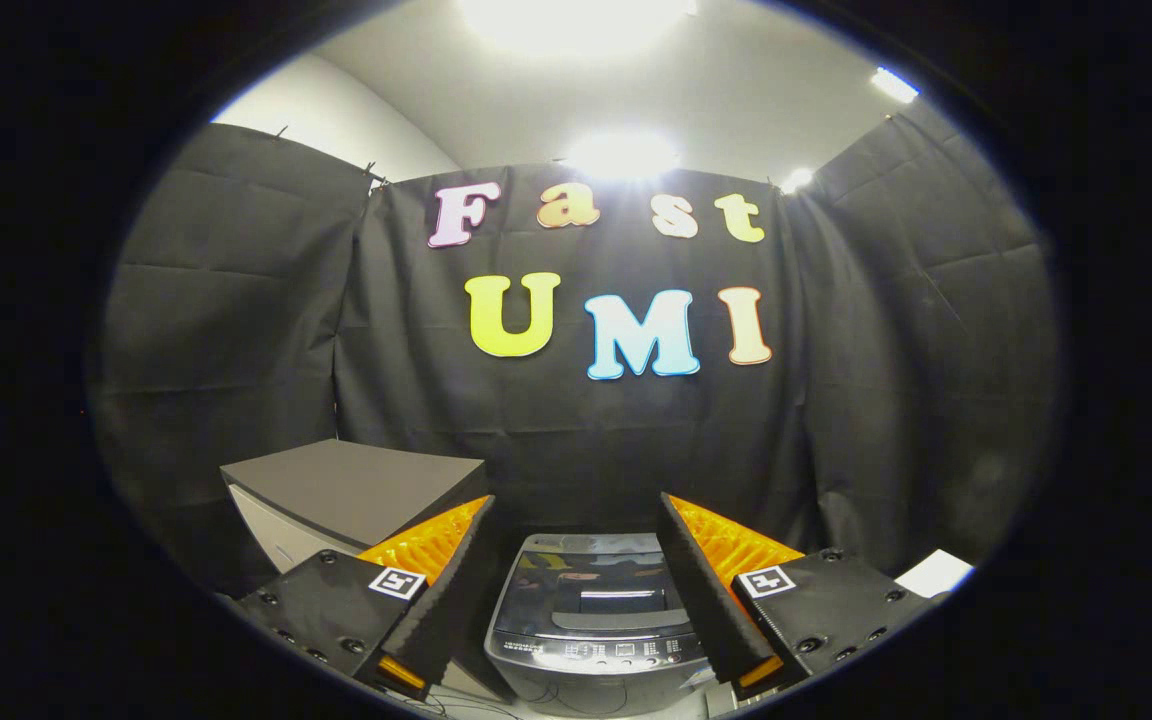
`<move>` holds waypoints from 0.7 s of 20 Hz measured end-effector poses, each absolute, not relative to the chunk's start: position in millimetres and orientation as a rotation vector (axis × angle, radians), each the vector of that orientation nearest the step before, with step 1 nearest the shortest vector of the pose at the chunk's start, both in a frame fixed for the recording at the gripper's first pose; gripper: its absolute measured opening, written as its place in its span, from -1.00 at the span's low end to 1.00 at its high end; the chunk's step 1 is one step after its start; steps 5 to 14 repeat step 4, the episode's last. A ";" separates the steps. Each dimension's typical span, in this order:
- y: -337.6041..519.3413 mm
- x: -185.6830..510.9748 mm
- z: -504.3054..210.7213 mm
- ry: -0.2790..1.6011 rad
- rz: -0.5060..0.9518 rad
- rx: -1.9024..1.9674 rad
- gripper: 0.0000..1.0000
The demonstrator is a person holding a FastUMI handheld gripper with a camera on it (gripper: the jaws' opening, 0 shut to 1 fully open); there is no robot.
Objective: Put the clothes into the washing machine and then close the washing machine lid.
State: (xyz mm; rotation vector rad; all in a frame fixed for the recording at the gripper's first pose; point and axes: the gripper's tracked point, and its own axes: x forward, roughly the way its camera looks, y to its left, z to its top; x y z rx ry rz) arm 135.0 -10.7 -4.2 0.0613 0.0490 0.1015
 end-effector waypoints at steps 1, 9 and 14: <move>-12.0 132.1 -1.9 0.042 0.099 0.062 0.95; -13.2 126.4 3.9 0.025 0.094 0.074 0.95; -13.2 126.4 3.9 0.025 0.094 0.074 0.95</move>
